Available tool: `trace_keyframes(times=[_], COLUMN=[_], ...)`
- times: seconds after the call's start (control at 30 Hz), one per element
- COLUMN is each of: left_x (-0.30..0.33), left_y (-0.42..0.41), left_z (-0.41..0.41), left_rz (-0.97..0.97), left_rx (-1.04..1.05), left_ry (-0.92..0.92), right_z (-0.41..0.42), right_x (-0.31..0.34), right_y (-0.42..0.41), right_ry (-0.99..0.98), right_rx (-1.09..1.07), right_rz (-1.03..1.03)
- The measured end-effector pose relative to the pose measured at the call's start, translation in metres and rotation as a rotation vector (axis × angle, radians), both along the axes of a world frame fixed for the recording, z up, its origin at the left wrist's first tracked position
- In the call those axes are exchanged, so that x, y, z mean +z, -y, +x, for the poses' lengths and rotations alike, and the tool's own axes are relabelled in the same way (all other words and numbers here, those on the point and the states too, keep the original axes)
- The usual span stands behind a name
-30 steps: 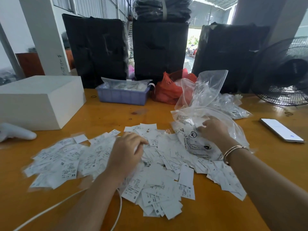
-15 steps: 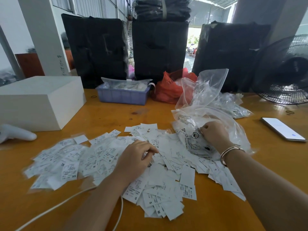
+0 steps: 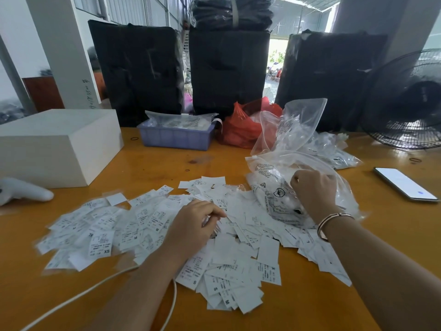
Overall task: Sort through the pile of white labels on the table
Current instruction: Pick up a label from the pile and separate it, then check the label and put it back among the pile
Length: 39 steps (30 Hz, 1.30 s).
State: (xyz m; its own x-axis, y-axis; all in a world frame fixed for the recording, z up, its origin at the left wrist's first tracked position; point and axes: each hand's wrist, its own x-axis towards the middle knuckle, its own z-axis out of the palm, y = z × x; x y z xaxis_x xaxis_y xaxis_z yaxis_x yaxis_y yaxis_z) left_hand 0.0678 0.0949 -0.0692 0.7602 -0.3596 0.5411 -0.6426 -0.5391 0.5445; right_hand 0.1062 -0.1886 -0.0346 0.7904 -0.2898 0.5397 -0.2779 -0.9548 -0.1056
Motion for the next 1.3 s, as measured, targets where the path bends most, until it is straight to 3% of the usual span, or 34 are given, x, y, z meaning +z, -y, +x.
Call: trace_keyframes(times=[0.1,0.2,0.5,0.67,0.73,0.87,1.0,1.1,1.2,1.3], left_x=[-0.001,-0.002,-0.004,-0.004,-0.003,0.004,0.012,0.012,0.008,0.005], left_y=[0.000,0.000,0.000,-0.001,0.001,0.002,0.000,-0.001,-0.002,-0.004], left_z=[0.001,0.002,0.004,0.004,0.004,0.000,-0.005,-0.002,0.005,0.008], left_rz=[-0.004,-0.002,-0.009,-0.001,-0.024,-0.228,-0.355,-0.339,-0.334,-0.410], left_rx=[0.002,0.001,-0.005,0.015,0.049,0.092,0.029,0.033,0.135,0.183], left_ry=[0.008,0.017,0.033,0.058,0.073,-0.036,-0.247,-0.327,-0.285,-0.247], right_z=[0.001,0.006,0.012,0.004,-0.006,-0.032,-0.048,-0.051,-0.049,-0.047], right_x=[0.001,0.004,0.009,0.021,0.029,0.033,0.011,-0.004,-0.013,-0.020], right_y=[0.000,-0.001,-0.001,-0.012,-0.025,-0.066,-0.108,-0.124,-0.127,-0.124], right_ry=[0.112,0.211,0.101,0.347,0.401,0.235,-0.018,-0.114,-0.122,-0.079], right_rx=[0.047,0.131,0.261,0.224,0.319,0.689,0.827,0.866,0.864,0.814], right_rz=[0.042,0.417,1.240,1.200,1.197,1.408,1.435,1.390,1.352,1.059])
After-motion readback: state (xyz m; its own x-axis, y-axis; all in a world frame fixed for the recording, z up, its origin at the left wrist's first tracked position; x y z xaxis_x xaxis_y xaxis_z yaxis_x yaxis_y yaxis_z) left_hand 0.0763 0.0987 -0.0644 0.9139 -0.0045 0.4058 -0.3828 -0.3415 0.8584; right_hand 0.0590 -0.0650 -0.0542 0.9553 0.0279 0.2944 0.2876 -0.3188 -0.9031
